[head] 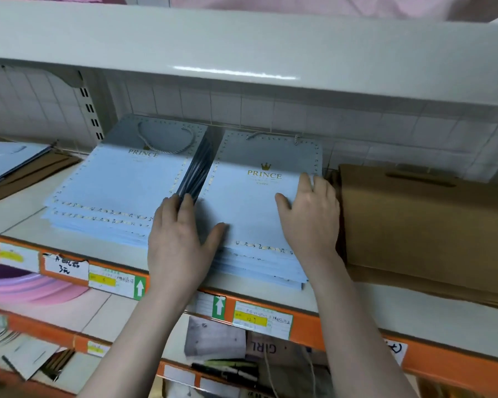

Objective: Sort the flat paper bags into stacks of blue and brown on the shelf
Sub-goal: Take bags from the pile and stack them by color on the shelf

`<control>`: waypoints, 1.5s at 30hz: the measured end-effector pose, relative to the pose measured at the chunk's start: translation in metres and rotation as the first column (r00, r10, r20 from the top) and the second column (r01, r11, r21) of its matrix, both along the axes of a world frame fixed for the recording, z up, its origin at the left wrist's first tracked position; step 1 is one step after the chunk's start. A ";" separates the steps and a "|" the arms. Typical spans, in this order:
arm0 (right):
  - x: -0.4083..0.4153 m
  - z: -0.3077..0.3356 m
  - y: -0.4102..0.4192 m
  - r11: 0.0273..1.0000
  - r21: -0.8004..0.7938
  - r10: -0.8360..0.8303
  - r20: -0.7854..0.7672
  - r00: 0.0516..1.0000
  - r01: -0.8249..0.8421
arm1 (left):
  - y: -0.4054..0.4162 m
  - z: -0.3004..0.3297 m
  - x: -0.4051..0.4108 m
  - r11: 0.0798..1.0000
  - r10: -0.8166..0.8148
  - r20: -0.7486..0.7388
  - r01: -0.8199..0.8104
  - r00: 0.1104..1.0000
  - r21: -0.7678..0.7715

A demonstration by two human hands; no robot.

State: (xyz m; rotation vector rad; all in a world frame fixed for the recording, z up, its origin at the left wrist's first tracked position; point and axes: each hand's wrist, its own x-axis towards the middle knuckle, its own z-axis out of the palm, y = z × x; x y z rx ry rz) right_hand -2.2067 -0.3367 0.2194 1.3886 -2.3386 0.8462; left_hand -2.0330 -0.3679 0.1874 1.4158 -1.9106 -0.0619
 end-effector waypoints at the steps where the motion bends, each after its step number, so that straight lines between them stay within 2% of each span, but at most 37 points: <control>1: 0.005 -0.001 -0.001 0.999 -0.021 0.025 -0.013 1.000 -0.025 | 0.002 -0.001 0.006 0.999 0.032 0.016 -0.032 0.999 -0.012; 6: 0.045 -0.003 -0.006 0.982 0.047 0.187 -0.024 0.982 -0.186 | 0.008 -0.005 0.050 0.981 0.188 0.065 -0.185 0.980 -0.055; 12: 0.112 -0.003 -0.025 0.946 0.099 0.310 0.003 0.951 -0.308 | 0.001 -0.003 0.123 0.945 0.323 0.031 -0.321 0.946 -0.055; 21: 0.280 -0.012 -0.076 0.918 0.064 0.390 0.038 0.920 -0.392 | -0.024 -0.003 0.294 0.902 0.428 0.060 -0.423 0.902 -0.079; 25: 0.356 -0.017 -0.097 0.918 0.039 0.393 0.050 0.918 -0.395 | -0.043 0.000 0.371 0.905 0.425 0.088 -0.420 0.901 -0.069; 31: 0.428 -0.017 -0.133 0.918 0.101 0.383 0.029 0.923 -0.384 | -0.079 -0.002 0.454 0.909 0.416 0.145 -0.411 0.898 -0.066; 38: 0.475 -0.012 -0.211 0.921 0.095 0.376 0.032 0.926 -0.377 | -0.149 -0.011 0.498 0.922 0.386 0.101 -0.388 0.917 -0.002; 45: 0.509 -0.015 -0.322 0.927 0.102 0.359 0.031 0.933 -0.361 | -0.268 -0.014 0.520 0.934 0.356 0.124 -0.357 0.926 -0.013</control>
